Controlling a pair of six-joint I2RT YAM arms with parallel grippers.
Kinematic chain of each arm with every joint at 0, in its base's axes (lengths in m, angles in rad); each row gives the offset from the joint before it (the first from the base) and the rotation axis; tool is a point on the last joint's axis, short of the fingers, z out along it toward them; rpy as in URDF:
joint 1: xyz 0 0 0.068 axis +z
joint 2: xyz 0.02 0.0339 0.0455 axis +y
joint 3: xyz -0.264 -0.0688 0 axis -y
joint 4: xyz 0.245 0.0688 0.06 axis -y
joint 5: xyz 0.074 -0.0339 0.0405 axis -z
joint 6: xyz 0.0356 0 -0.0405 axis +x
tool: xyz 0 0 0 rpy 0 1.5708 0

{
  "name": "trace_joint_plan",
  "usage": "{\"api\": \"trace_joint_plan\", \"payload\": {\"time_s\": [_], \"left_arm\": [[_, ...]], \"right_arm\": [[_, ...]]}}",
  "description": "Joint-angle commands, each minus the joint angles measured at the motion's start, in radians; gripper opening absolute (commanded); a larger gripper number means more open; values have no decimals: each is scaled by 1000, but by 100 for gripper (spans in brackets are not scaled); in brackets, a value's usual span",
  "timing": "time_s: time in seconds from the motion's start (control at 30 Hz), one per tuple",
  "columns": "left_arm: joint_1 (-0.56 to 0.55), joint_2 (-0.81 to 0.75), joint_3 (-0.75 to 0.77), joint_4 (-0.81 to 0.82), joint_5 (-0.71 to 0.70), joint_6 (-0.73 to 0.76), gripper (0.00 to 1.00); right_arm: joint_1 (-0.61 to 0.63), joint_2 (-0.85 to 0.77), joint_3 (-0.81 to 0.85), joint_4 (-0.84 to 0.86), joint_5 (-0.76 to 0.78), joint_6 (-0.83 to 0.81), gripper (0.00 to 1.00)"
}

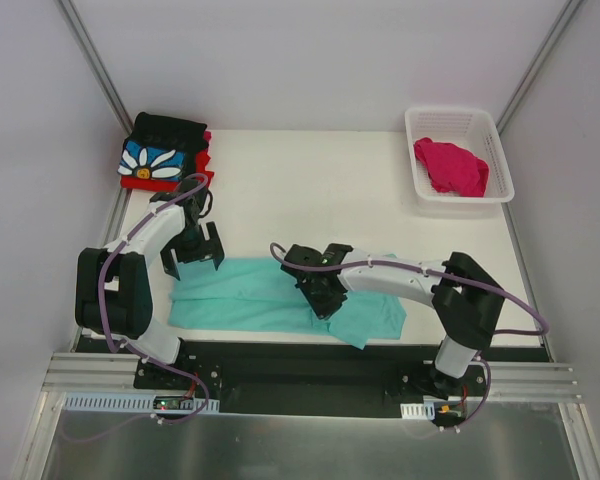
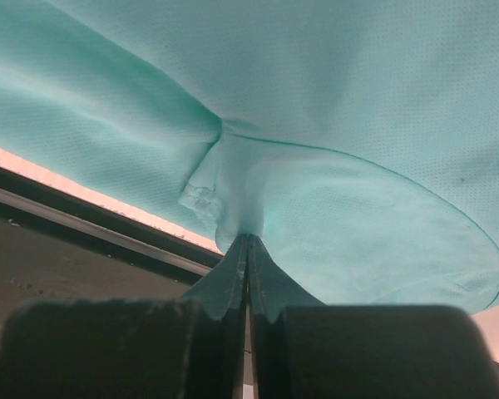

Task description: Fold and stack the t-shirts

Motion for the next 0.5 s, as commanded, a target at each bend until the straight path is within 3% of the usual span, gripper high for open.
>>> {"api": "trace_joint_plan", "payload": {"time_s": [0.0,0.03,0.07,0.1,0.47], "left_arm": [[6,-33,9,-29,1,20,99],[6,-33,7,-30,2,18,99],[6,-33,7,-30,2,18,99],[6,-33,5,-30,2,18,99],[6,-39,-2,-30,-2,23,99]], "right_arm": [[27,-7,59,-23,-15,17,2],[30,-9,59,-25,-15,17,7],[30,-10,61,-22,-22,16,17],[31,-12,62,-20,-20,17,19],[48,34,84,-12,-37,19,20]]}}
